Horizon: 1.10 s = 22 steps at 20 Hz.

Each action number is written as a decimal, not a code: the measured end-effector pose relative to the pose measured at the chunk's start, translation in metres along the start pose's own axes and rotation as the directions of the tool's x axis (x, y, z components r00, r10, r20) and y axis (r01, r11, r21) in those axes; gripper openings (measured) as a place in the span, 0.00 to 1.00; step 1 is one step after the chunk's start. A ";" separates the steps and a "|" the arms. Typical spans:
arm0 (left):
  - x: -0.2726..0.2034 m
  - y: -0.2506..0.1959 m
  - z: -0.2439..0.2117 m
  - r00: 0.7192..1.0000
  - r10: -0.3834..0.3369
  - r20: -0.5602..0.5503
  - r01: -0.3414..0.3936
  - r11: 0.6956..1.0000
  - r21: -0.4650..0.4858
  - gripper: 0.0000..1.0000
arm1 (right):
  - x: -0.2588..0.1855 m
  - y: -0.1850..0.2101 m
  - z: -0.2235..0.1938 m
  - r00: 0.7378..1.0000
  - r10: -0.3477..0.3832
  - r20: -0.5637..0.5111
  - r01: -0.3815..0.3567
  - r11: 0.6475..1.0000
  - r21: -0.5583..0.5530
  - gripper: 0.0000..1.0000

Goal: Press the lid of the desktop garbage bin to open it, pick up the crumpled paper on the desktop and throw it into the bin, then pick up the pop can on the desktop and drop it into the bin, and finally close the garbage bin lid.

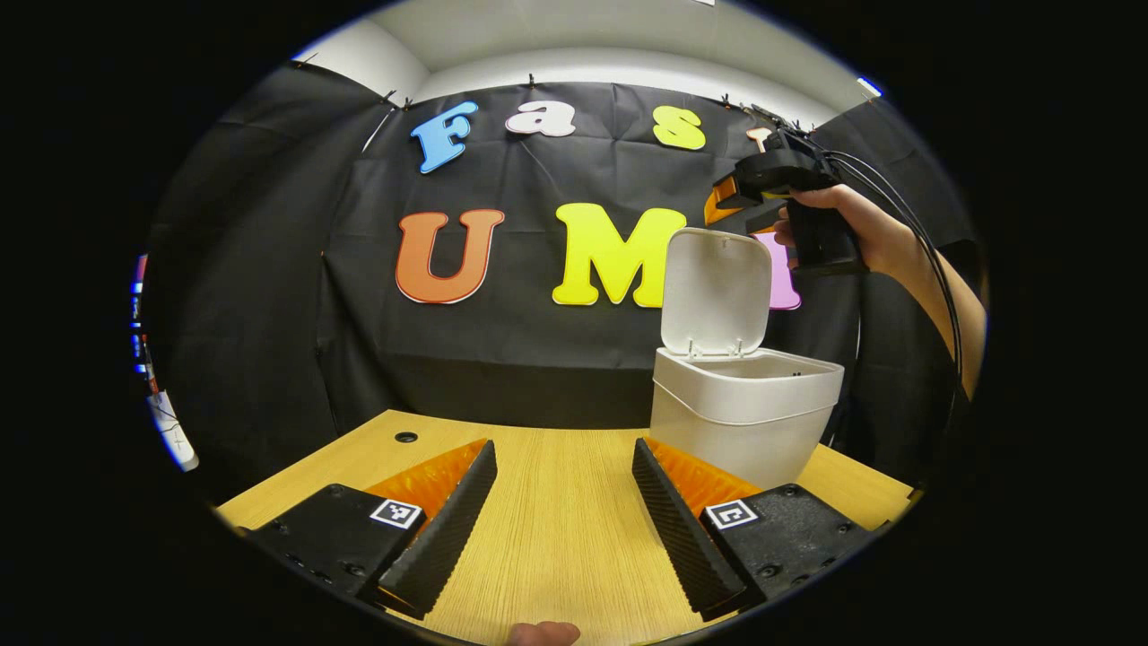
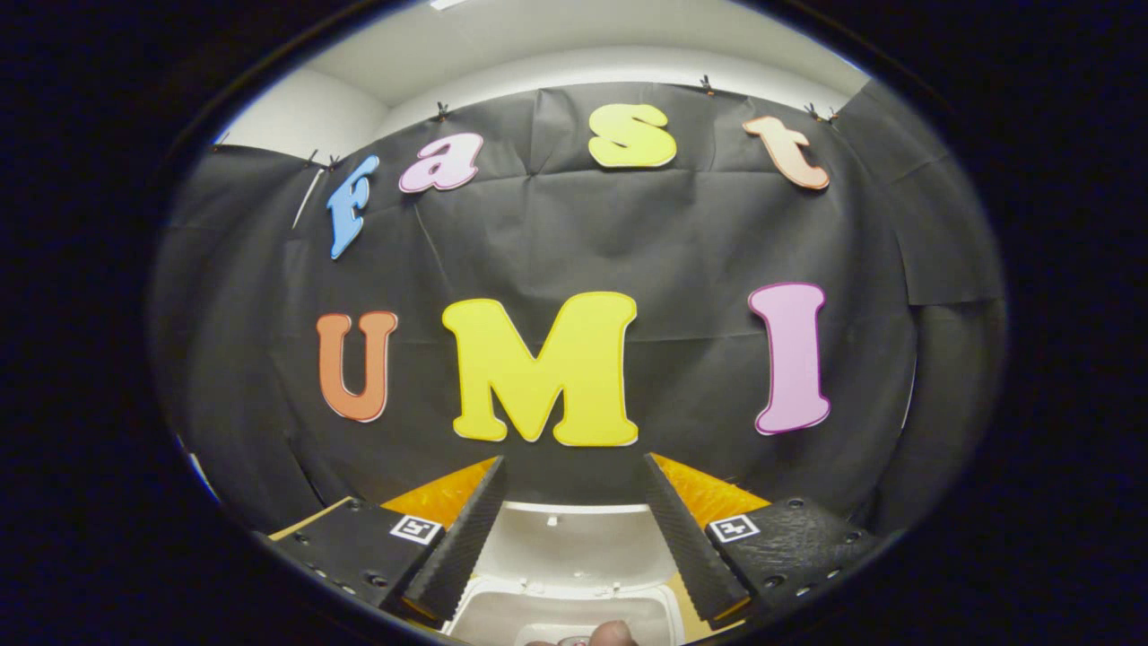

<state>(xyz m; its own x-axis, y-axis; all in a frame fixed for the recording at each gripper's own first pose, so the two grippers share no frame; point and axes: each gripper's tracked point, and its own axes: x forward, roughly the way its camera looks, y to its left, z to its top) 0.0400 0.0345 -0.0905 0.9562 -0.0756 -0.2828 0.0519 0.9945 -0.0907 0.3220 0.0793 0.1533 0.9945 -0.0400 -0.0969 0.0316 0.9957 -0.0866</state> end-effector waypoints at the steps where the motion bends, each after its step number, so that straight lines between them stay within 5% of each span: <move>1: 0.001 0.001 0.000 1.000 -0.003 -0.003 0.003 1.000 0.003 0.99 | 0.001 0.000 -0.001 1.000 -0.002 -0.001 0.002 1.000 -0.009 0.92; 12: -0.002 0.004 0.003 1.000 0.000 0.009 0.000 1.000 0.013 0.99 | -0.009 0.005 -0.014 0.998 0.038 -0.055 -0.037 0.999 0.016 0.94; 22: -0.011 -0.025 0.015 0.998 -0.031 0.058 0.028 0.998 0.064 0.98 | -0.086 0.007 -0.051 0.993 0.100 -0.062 -0.101 0.995 -0.023 0.95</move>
<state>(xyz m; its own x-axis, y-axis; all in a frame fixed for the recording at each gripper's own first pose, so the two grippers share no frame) 0.0328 0.0114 -0.0713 0.9693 -0.1025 -0.2236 0.0966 0.9946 -0.0372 0.2315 0.0852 0.1103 0.9845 0.0543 -0.1667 -0.0716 0.9925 -0.0996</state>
